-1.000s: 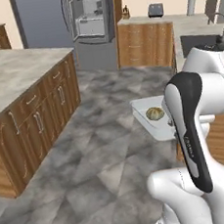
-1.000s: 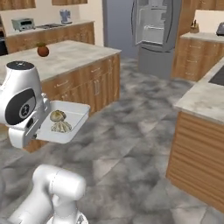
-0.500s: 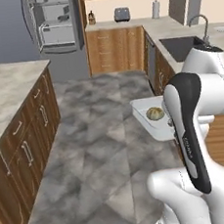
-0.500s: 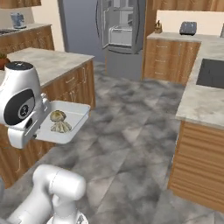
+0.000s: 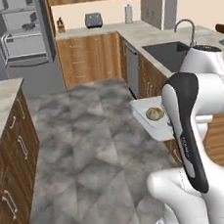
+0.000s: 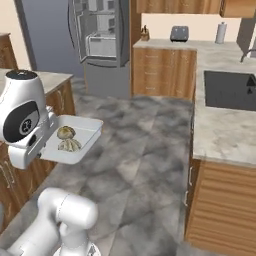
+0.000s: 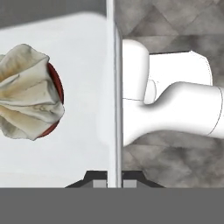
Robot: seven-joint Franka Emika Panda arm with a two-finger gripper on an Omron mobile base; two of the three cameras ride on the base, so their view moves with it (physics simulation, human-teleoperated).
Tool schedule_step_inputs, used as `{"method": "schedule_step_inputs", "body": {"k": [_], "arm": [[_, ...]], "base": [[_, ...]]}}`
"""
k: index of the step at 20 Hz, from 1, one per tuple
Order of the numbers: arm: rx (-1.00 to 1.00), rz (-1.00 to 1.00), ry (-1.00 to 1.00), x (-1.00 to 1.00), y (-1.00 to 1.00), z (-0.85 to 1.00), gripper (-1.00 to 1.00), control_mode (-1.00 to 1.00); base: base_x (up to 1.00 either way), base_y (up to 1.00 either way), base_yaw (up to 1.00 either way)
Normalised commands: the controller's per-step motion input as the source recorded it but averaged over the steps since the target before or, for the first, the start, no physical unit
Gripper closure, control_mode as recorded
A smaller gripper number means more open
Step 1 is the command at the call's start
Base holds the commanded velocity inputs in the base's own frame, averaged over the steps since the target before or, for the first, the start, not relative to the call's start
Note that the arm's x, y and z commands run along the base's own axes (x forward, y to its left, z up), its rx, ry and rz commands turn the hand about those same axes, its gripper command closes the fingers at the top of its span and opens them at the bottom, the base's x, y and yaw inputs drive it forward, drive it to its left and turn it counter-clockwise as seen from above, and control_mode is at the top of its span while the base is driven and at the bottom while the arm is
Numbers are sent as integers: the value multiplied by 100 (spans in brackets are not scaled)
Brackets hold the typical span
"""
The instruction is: Place two dumplings into each of the tupperware containers and then place the containers in the fridge.
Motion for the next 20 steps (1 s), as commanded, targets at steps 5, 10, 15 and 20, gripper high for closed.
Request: {"method": "schedule_step_inputs", "body": {"k": [5,10,15,20], "arm": [[0,0,0,0,0,0,100,100],[0,0,0,0,0,0,100,100],[0,0,0,0,0,0,100,100],[0,0,0,0,0,0,100,100]], "base": [[100,3,-30],[100,46,-11],[100,20,6],[100,1,7]]}}
